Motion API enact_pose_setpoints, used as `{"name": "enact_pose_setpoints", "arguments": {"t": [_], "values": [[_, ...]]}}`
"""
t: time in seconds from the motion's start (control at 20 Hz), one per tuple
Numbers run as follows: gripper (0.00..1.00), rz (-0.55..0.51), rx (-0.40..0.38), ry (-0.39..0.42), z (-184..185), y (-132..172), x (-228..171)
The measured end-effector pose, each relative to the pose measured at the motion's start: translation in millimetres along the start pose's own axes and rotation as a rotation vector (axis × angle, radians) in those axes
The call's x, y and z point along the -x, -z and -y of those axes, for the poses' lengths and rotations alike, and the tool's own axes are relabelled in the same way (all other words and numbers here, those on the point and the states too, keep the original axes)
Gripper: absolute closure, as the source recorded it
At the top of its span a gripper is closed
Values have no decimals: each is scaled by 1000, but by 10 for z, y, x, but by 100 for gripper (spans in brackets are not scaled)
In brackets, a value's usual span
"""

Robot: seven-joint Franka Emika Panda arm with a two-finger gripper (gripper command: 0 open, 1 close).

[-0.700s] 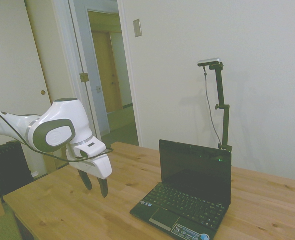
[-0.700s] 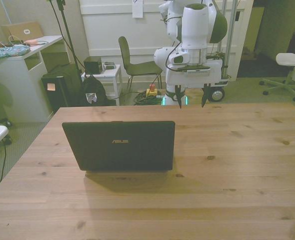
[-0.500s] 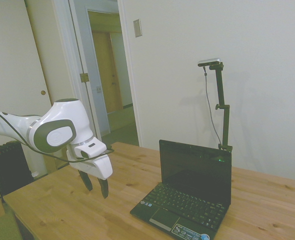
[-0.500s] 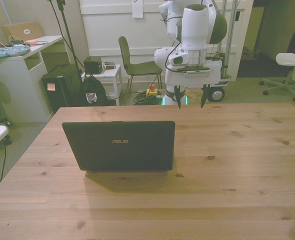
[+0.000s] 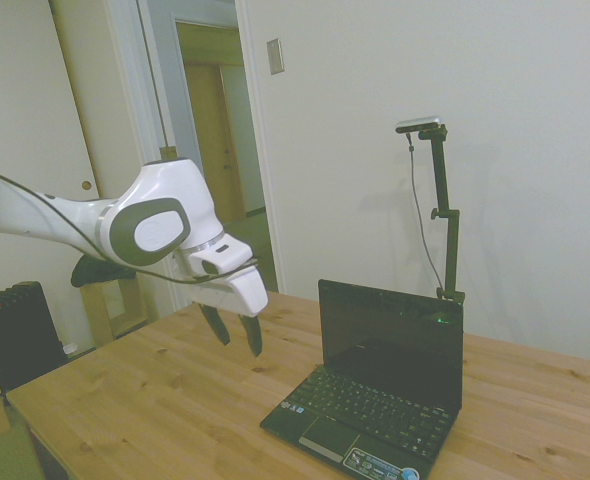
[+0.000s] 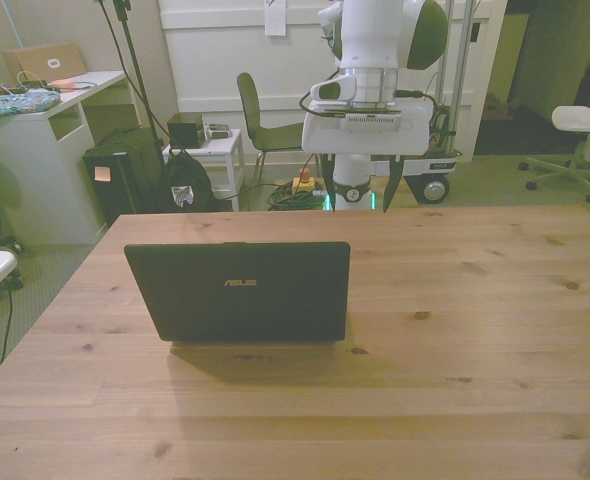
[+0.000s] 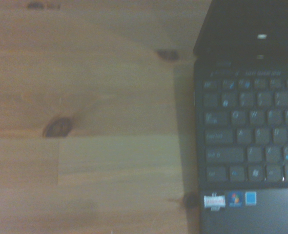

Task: Close the laptop

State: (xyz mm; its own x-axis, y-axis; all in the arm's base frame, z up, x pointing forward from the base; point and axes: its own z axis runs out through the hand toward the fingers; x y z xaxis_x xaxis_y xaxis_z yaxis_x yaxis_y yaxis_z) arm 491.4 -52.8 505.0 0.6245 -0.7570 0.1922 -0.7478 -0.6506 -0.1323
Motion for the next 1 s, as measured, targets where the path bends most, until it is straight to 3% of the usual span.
{"name": "enact_pose_setpoints", "arguments": {"t": [0.65, 1.0], "values": [[0, -88, -28, -43, 711, 672, -1192], [0, -113, -1, -112, 643, 788, -1761]]}}
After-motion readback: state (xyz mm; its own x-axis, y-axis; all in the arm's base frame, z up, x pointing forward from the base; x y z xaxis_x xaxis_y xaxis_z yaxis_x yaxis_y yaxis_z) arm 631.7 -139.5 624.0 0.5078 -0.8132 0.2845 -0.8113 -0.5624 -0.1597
